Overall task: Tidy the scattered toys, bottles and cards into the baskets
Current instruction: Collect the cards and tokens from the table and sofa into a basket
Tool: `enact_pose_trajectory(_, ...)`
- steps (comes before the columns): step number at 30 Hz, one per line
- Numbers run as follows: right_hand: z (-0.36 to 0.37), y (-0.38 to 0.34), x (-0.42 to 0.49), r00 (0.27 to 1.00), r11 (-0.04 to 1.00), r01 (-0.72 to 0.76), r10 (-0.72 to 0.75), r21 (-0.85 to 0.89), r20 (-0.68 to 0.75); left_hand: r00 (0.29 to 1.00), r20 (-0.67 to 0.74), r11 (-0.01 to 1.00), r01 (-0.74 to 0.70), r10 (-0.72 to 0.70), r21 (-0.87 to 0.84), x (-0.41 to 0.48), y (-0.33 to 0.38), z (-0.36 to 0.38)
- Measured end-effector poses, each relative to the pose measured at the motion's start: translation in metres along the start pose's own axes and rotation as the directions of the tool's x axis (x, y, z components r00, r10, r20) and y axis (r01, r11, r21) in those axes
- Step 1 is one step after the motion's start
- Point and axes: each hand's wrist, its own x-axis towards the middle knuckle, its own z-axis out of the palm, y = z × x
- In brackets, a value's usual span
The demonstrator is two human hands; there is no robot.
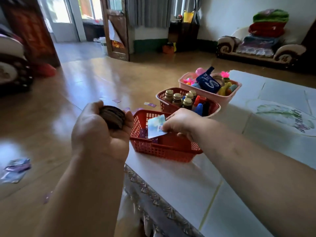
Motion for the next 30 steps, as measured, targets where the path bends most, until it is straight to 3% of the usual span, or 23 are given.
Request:
enact_pose_trajectory(3, 0.013, -0.004, 0.005, 1.000, 0.994, -0.002, 0.004, -0.106, 0.026, 0.998, -0.003, 0.998, -0.056, 0.056, -0.014, -0.008, -0.003, 0.008)
enact_pose_trajectory(7, 0.020, -0.004, 0.005, 0.997, 0.980, 0.064, -0.056, -0.187, 0.046, 0.999, 0.008, 0.999, 0.046, -0.046, 0.026, -0.010, -0.015, 0.015)
enact_pose_trajectory(10, -0.001, 0.005, -0.004, 0.976, 0.953, 0.162, -0.193, -0.258, -0.100, 0.987, 0.032, 0.987, 0.153, -0.154, 0.038, -0.015, -0.034, 0.026)
enact_pose_trajectory(16, -0.068, 0.065, -0.045, 0.852, 0.944, 0.297, -0.329, -0.142, -0.408, 0.899, 0.179, 0.911, 0.366, -0.399, 0.191, -0.046, -0.094, 0.042)
enact_pose_trajectory(19, -0.107, 0.122, -0.045, 0.809, 0.960, 0.141, -0.252, -0.240, -0.531, 0.810, 0.202, 0.821, 0.482, -0.551, 0.305, -0.061, -0.130, 0.050)
enact_pose_trajectory(24, -0.178, 0.211, -0.020, 0.783, 0.860, -0.342, 0.037, -0.379, -0.621, 0.720, 0.189, 0.729, 0.579, -0.667, 0.365, -0.059, -0.177, 0.066)
enact_pose_trajectory(30, -0.248, 0.263, 0.032, 0.766, 0.729, -0.503, 0.125, -0.465, -0.631, 0.691, 0.197, 0.714, 0.632, -0.695, 0.302, -0.037, -0.220, 0.080)
